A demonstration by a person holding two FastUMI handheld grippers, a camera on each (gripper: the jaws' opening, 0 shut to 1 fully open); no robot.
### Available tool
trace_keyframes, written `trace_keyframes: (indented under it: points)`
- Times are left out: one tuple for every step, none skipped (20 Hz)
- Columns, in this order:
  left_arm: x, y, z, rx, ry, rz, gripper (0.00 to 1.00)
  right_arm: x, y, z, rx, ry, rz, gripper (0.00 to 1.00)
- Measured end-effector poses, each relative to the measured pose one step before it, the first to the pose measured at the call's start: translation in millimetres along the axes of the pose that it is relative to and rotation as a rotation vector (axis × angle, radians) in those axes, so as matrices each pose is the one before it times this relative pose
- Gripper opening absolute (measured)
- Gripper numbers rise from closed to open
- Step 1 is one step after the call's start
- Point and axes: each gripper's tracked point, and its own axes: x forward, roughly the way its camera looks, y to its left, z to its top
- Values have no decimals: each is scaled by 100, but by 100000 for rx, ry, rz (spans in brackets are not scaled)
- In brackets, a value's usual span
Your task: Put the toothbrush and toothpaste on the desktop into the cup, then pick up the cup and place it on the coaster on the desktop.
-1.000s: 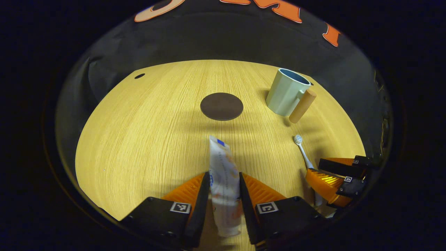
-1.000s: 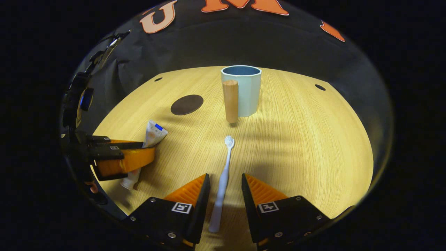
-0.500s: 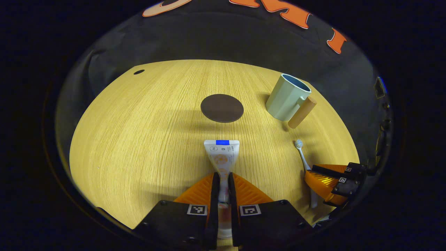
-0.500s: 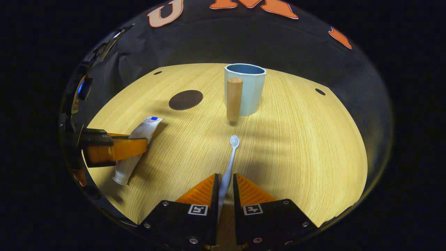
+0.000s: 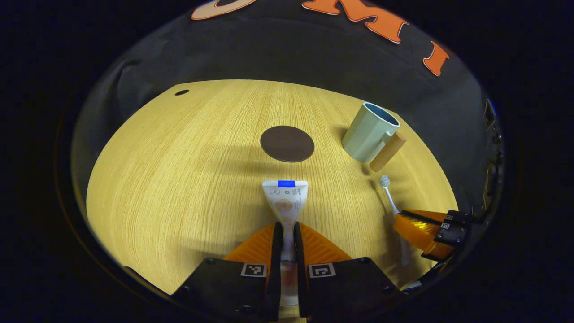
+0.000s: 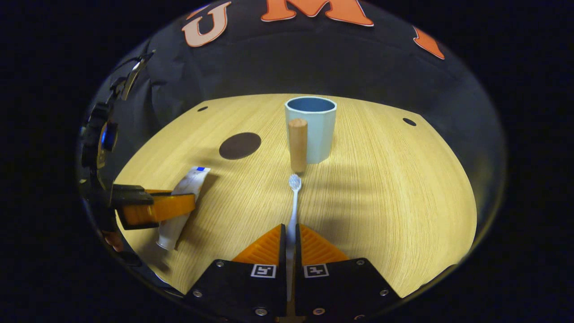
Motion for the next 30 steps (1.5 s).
trace_keyframes:
  points:
    - [-406,12,122,485,-713,-230,21,-290,-4,456,-338,-1241,632,8]
    - [-233,-58,305,253,-1174,-436,20,-233,-149,613,-322,-2336,-187,8]
    - [-188,-167,285,-754,-1181,-1012,20,-270,130,648,-1133,-3208,866,8]
    - [-322,-189,309,-929,-372,-1151,19,-313,-142,597,-918,-2304,-542,8]
    - [-403,94,295,373,-456,-344,20,-481,-96,632,-1502,-2684,-52,8]
    - [-268,116,434,716,-810,441,21,-427,-166,861,-304,-2644,-569,8]
    - [-106,-116,303,883,-641,197,20,-582,-120,634,257,-2643,358,8]
    - [-178,-153,431,557,-867,-185,19,-344,-56,615,763,-2812,326,8]
    - [-511,-149,455,382,-1445,-475,19,-308,-223,710,394,-2525,-51,8]
    - [-739,-23,465,-512,-1588,-672,20,-442,-310,838,56,-2672,-207,8]
    - [-439,6,332,-842,-726,-362,14,-299,-159,967,266,-2527,-61,8]
    - [-40,10,-259,50,-138,-253,14,-141,-78,577,492,-1978,399,8]
    - [-102,29,62,-561,-325,-118,14,12,-15,463,287,-1578,563,8]
    - [-47,-102,166,-206,-546,-828,14,205,-107,417,276,-1368,206,8]
    - [-268,-30,198,-365,-628,-527,14,269,-133,462,30,-1484,303,8]
    - [-60,6,58,-129,-1026,-448,14,276,-25,497,129,-1831,331,8]
    - [-153,86,207,68,-1093,-212,14,170,-72,484,26,-2641,534,8]
    - [-231,57,282,70,-976,25,14,88,-55,1048,-77,-4837,199,8]
    - [-93,-60,320,554,-866,-57,14,5,81,1038,-1445,-4895,339,7]
    - [-132,42,267,465,-1346,354,14,-234,210,1150,-1120,-4981,189,7]
    - [-194,-81,216,348,-809,259,14,-241,88,970,-391,-3186,-53,7]
    - [-186,-100,119,-149,-870,-4,14,-159,134,635,439,-2301,314,7]
    - [-14,-57,60,-401,-685,-218,14,101,-79,297,1150,-1998,468,7]
    - [-80,40,322,-207,-876,-247,14,68,-4,323,1598,-1772,444,7]
    - [-140,47,-133,-1,-831,-20,14,279,50,916,1438,-3065,46,7]
    - [-11,41,-124,100,-968,-11,14,483,103,941,487,-2660,-102,7]
    - [-127,-104,-43,57,-736,-178,14,111,159,824,632,-2892,141,7]
    - [-132,32,130,122,-839,-91,14,197,120,585,497,-2397,730,7]
    - [-223,-19,317,316,-943,-43,14,86,-126,441,952,-2414,169,7]
    - [-132,78,181,312,-1182,269,14,327,-116,509,690,-2239,263,7]
